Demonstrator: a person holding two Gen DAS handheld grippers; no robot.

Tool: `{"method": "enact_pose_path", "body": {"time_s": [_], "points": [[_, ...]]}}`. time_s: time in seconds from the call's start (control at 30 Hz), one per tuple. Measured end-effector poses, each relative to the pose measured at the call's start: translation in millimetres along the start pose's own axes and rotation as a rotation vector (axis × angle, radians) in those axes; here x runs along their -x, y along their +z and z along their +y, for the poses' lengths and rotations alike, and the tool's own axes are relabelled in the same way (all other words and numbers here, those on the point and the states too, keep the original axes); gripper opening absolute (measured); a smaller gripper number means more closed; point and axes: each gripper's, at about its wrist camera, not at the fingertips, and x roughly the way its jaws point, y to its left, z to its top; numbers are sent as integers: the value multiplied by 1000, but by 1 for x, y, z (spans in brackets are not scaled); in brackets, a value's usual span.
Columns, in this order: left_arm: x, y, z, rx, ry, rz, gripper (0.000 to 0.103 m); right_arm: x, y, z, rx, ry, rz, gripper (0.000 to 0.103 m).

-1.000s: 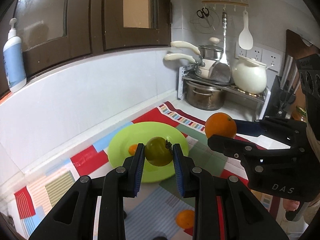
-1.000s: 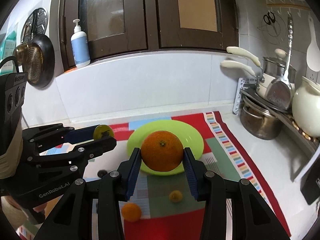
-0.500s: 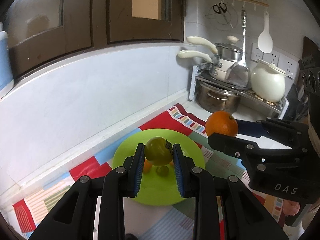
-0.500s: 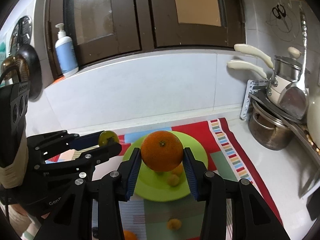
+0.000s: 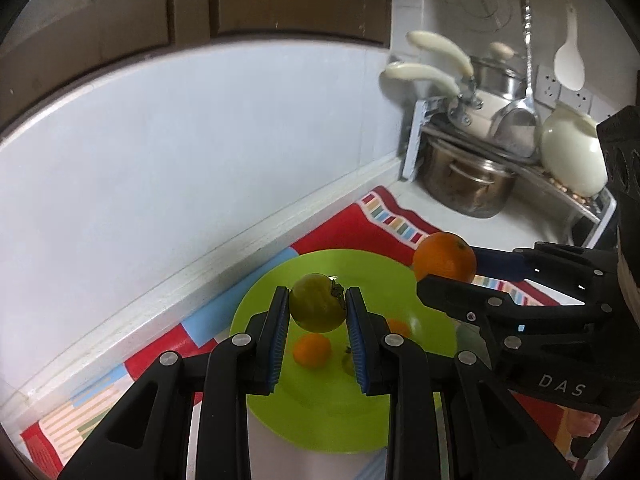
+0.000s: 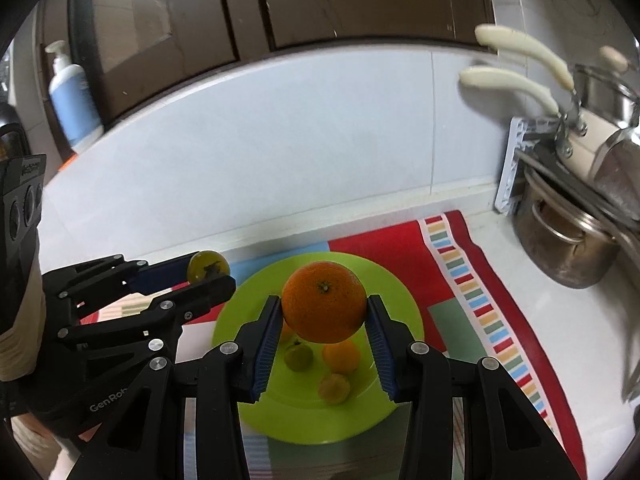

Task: Organize fruits
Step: 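Open the left gripper over the plate while the right gripper releases the orange there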

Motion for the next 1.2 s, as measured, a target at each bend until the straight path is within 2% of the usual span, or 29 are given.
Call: {"method": "enact_pose_path", "body": {"time_s": [0.4,0.7,0.77,0.8,0.83,0.97,1.2], "points": [[-53,-7,16,35,-28,87,28,-47,-3,-12,-11,-5,79,43],[-72,-9,17,45,-31,125,29,-67,-6,-19,-28,1,118,43],[-71,-8,17,46,-30,125,35,-69,-6,-20,-37,7,121,44],[-70,-8,17,47,-23,120,42,-70,-6,-20,-41,10,125,44],[-68,-7,18,48,-16,116,43,-70,-6,-20,-46,11,126,45],[-58,-10,22,54,22,120,43,-61,-5,-19,-47,1,106,47],[-17,-18,18,39,71,82,43,-31,-10,-7,-8,-13,61,47]]}}
